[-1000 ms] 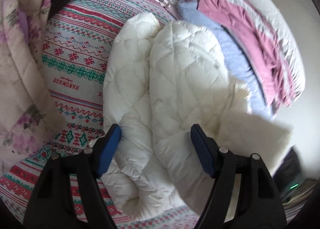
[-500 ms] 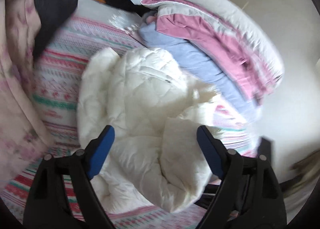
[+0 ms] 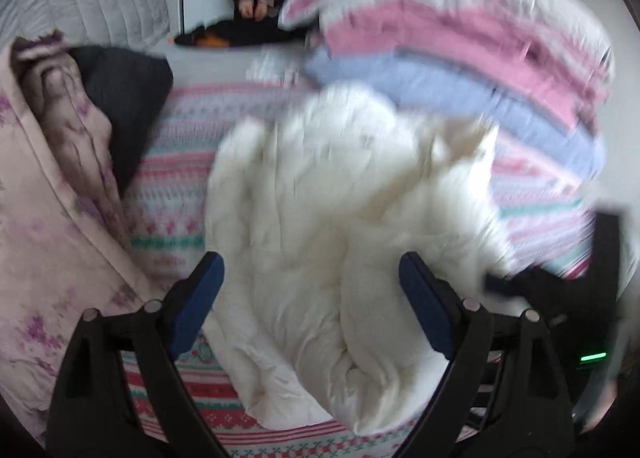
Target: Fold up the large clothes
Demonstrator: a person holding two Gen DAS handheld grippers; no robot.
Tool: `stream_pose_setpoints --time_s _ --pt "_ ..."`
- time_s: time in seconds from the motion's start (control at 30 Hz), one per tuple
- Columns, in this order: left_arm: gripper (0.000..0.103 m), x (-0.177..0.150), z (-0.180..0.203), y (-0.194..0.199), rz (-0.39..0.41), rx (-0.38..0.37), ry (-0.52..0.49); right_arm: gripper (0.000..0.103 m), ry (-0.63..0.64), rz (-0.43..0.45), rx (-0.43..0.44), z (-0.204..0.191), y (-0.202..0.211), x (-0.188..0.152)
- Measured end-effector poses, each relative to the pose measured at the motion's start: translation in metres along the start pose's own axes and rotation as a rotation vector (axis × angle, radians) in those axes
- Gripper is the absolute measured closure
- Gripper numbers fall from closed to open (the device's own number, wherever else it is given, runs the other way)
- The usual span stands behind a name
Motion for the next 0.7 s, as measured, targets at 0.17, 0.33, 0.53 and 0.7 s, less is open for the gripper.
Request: stream_pose_setpoints --time_s 0.17,0.33,0.53,0.7 --pt "0.010 -0.015 -0.028 -0.038 -0.089 -0.020 0.093 0.035 -0.060 0.040 0.124 0.022 0.020 0.007" --pt "0.001 -0.021 -0.044 -0.052 -0.129 -0.026 0.150 0.013 -0.459 0.120 0.241 0.116 0.035 0.005" --pt "0.000 -0.028 -0.048 -0.064 -0.202 -0.099 0.220 0.010 -0.909 -0.120 0.572 0.172 -0.047 -0.038" --pt "0.000 -0.036 -0.053 -0.077 -0.263 -0.232 0.312 0.003 -0.802 -0.133 0.566 0.143 -0.070 -0.013"
Point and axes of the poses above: each gripper's, at about its wrist camera, not at the fingertips, and y roughly against the way its jaws point, z to its right, x to its top, the point moved 4 cm from there along -y, roughly the way its jaws point, and after that the axes turned 2 degrees about -x, right-handed, at the moved point
